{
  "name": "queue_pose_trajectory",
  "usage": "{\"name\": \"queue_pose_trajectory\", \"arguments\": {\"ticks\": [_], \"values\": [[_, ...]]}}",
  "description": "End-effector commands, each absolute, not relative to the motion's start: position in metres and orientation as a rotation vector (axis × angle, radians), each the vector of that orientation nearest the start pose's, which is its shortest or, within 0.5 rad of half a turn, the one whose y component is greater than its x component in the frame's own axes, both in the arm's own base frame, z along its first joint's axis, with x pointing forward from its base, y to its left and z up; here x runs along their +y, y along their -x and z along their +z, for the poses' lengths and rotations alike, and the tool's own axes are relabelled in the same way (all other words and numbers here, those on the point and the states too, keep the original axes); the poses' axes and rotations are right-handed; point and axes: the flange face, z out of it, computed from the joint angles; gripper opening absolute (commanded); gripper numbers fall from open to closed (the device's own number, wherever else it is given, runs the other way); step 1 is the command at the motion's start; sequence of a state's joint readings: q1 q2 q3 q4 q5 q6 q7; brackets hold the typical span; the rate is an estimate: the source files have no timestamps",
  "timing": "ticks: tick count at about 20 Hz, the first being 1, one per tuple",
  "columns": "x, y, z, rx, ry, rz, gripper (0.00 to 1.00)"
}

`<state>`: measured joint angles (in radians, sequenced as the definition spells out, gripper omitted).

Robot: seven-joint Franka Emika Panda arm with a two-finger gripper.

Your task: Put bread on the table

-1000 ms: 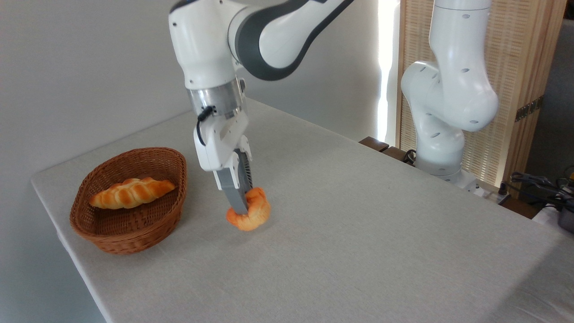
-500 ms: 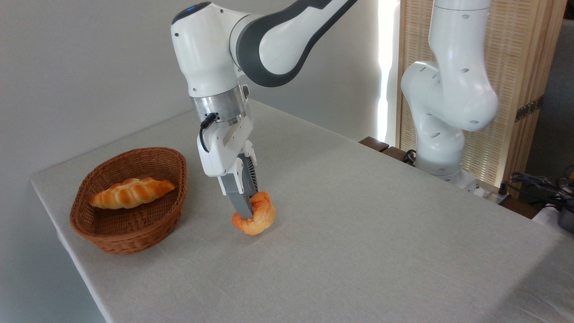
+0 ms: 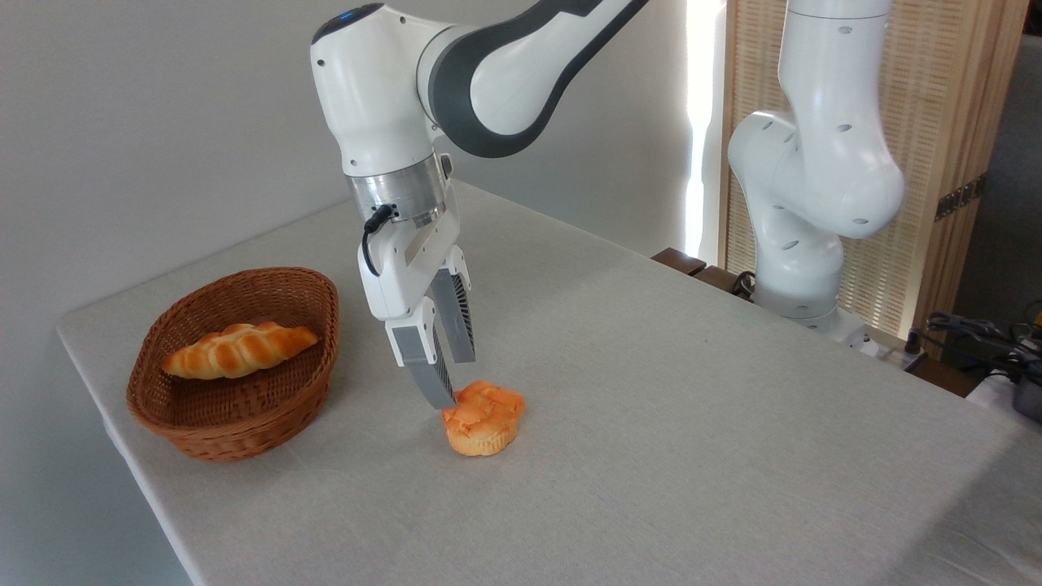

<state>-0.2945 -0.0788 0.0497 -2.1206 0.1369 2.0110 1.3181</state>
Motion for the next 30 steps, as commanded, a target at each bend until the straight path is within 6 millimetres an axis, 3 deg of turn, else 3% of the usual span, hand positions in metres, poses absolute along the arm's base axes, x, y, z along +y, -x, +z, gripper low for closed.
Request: {"name": "queue_pose_trajectory", "arguments": {"ticks": [1, 5, 10, 14, 19, 22, 24, 27, 30], "values": [[-0.108, -0.514, 0.463, 2.186, 2.118, 0.075, 1.00], [-0.088, -0.532, 0.518, 2.077, 2.305, -0.114, 1.00], [-0.050, -0.538, 0.573, 1.962, 2.524, -0.167, 1.00], [-0.051, -0.549, 0.605, 1.568, 2.758, -0.211, 1.00], [-0.055, -0.567, 0.620, 1.292, 2.903, -0.184, 1.00], [-0.054, -0.566, 0.624, 1.290, 2.922, -0.100, 1.00], [-0.041, -0.564, 0.625, 1.266, 2.940, -0.086, 1.00], [-0.046, -0.563, 0.625, 1.283, 2.934, -0.080, 1.00], [-0.037, -0.559, 0.624, 1.272, 2.948, -0.039, 1.00]]}}
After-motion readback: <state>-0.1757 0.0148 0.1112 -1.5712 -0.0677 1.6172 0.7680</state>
